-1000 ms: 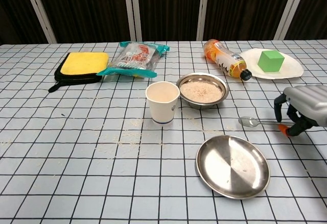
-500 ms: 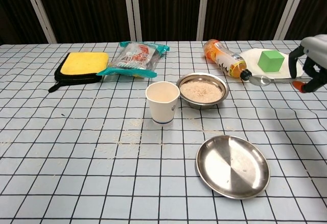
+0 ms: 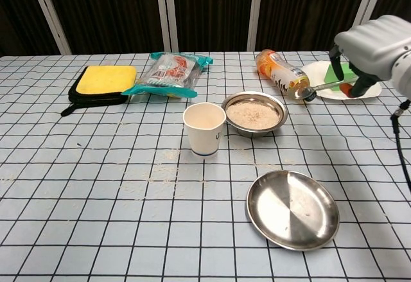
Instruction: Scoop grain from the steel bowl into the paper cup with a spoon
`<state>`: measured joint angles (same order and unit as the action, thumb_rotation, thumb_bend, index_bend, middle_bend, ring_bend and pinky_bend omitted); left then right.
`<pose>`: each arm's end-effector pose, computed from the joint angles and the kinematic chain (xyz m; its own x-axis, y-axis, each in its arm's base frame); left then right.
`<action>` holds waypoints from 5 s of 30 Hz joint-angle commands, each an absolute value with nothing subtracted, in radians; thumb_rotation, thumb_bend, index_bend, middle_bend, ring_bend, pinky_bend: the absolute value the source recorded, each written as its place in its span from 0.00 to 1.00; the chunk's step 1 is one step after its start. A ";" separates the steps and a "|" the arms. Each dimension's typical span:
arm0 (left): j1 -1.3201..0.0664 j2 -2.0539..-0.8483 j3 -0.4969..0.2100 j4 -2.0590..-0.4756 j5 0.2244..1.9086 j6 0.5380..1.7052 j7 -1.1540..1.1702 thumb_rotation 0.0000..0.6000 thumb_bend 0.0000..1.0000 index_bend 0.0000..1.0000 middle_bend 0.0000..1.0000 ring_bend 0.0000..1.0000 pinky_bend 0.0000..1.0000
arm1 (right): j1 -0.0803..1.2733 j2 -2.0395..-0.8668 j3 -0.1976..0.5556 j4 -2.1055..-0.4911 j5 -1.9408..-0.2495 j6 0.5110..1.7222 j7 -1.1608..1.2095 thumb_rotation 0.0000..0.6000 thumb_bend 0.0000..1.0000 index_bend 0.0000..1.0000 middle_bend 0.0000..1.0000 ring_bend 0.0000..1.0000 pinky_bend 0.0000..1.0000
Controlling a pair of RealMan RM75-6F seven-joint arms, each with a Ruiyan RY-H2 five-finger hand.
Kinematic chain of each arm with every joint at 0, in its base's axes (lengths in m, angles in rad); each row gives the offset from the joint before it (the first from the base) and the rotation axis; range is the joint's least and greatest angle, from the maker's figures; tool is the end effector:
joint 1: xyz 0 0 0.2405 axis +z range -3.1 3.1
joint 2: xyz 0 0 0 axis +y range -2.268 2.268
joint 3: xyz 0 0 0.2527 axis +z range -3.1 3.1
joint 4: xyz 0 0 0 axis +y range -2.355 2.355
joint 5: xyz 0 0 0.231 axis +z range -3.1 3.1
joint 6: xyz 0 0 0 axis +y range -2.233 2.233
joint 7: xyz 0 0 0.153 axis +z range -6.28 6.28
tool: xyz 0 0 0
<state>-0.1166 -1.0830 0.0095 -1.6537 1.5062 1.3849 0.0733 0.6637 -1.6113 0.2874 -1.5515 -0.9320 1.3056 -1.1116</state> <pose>-0.3155 0.1855 0.1232 0.4615 0.1453 0.8752 0.8869 -0.0526 -0.4590 -0.1481 -0.3570 0.0020 0.7983 0.0095 0.6022 -0.6006 -0.0629 0.7971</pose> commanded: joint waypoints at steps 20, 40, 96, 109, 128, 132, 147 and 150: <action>-0.135 -1.056 0.018 -1.675 1.504 1.345 0.017 1.00 0.00 0.00 0.00 0.00 0.00 | 0.871 -1.925 0.200 -1.049 -1.068 1.366 -1.371 1.00 0.60 0.69 0.89 0.96 1.00; -0.140 -1.050 0.023 -1.686 1.508 1.338 0.010 1.00 0.00 0.00 0.00 0.00 0.00 | 0.861 -2.040 0.126 -0.774 -1.190 1.337 -1.404 1.00 0.61 0.70 0.89 0.96 1.00; -0.151 -1.042 0.026 -1.704 1.486 1.314 -0.007 1.00 0.00 0.00 0.00 0.00 0.00 | 0.773 -2.040 0.419 -1.147 -0.954 1.292 -1.282 1.00 0.62 0.72 0.89 0.96 1.00; -0.151 -1.044 0.025 -1.704 1.481 1.316 0.001 1.00 0.00 0.00 0.00 0.00 0.00 | 0.763 -1.991 0.473 -1.301 -0.818 1.323 -1.308 1.00 0.62 0.72 0.89 0.96 1.00; -0.149 -1.046 0.024 -1.704 1.481 1.320 0.007 1.00 0.00 0.00 0.00 0.00 0.00 | 0.768 -1.936 0.523 -1.451 -0.652 1.380 -1.298 1.00 0.63 0.72 0.89 0.96 1.00; -0.149 -1.046 0.024 -1.704 1.480 1.321 0.007 1.00 0.00 0.00 0.00 0.00 0.00 | 0.773 -1.931 0.523 -1.468 -0.631 1.388 -1.297 1.00 0.63 0.72 0.89 0.96 1.00; -0.149 -1.043 0.027 -1.706 1.486 1.322 0.001 1.00 0.00 0.00 0.00 0.00 0.00 | 0.815 -1.873 0.529 -1.621 -0.576 1.488 -1.306 1.00 0.63 0.72 0.89 0.96 1.00; -0.149 -1.043 0.027 -1.705 1.488 1.322 -0.001 1.00 0.00 0.00 0.00 0.00 0.00 | 0.823 -1.864 0.524 -1.663 -0.567 1.515 -1.325 1.00 0.63 0.72 0.89 0.96 1.00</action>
